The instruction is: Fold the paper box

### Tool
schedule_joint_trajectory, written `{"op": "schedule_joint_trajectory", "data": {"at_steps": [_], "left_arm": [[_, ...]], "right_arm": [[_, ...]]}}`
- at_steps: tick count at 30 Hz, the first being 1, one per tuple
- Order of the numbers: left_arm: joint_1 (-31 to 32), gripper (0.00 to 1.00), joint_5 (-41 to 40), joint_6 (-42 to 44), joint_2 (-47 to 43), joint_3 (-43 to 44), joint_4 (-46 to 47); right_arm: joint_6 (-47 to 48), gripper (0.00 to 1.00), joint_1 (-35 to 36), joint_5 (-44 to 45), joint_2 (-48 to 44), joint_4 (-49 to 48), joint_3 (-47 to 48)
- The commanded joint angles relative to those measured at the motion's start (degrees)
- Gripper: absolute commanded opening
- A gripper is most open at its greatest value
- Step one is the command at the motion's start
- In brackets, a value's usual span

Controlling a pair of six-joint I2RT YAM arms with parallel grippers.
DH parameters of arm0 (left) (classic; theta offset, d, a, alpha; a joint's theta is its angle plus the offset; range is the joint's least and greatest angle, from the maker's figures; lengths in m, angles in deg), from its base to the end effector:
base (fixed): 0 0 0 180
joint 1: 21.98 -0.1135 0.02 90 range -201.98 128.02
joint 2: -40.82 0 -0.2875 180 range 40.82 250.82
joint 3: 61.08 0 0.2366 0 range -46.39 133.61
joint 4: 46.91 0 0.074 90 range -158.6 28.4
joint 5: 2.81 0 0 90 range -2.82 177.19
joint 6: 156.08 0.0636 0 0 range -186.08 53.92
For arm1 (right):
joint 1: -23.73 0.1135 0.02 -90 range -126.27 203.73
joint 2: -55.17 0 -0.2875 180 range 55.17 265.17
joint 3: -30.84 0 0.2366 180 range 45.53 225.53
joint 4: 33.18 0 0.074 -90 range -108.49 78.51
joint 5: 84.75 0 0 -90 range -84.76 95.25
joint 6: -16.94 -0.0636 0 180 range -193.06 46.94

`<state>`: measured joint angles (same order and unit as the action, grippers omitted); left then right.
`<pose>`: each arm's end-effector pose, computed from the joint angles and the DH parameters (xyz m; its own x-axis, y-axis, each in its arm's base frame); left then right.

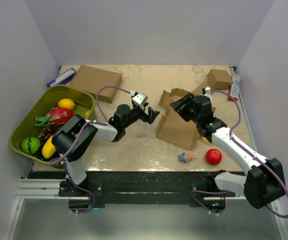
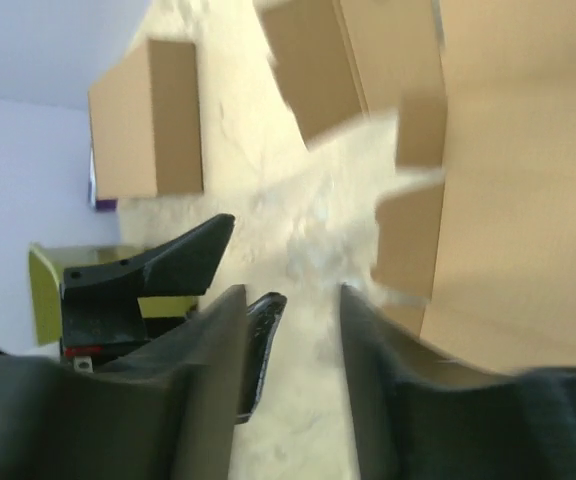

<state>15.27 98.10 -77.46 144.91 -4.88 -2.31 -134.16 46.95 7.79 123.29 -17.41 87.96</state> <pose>0.2991 -0.2425 0.2090 -0.1917 -0.0976 -0.9766 0.7211 0.6610 -0.2076 0.2473 0.1030 0.2732 -0.5130 0.7316 -0.4490 0.1896 0.6067 0.7720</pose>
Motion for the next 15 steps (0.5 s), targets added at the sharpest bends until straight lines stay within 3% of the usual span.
{"op": "schedule_joint_trajectory", "data": {"at_steps": [1, 6, 15], "left_arm": [[-0.25, 0.87, -6.60, -0.14, 0.05, 12.06, -15.15], [-1.92, 0.88, -5.56, -1.19, 7.68, 24.45, -24.82], [-2.45, 0.88, -5.73, 2.84, 21.58, 44.07, -38.88]], "right_arm": [[13.28, 0.65, -1.77, 10.02, -1.67, 8.67, 7.39], [15.04, 0.82, -3.09, 9.67, -2.72, 9.73, 8.19], [14.26, 0.90, -3.27, 5.98, -5.45, 10.96, 7.84]]}}
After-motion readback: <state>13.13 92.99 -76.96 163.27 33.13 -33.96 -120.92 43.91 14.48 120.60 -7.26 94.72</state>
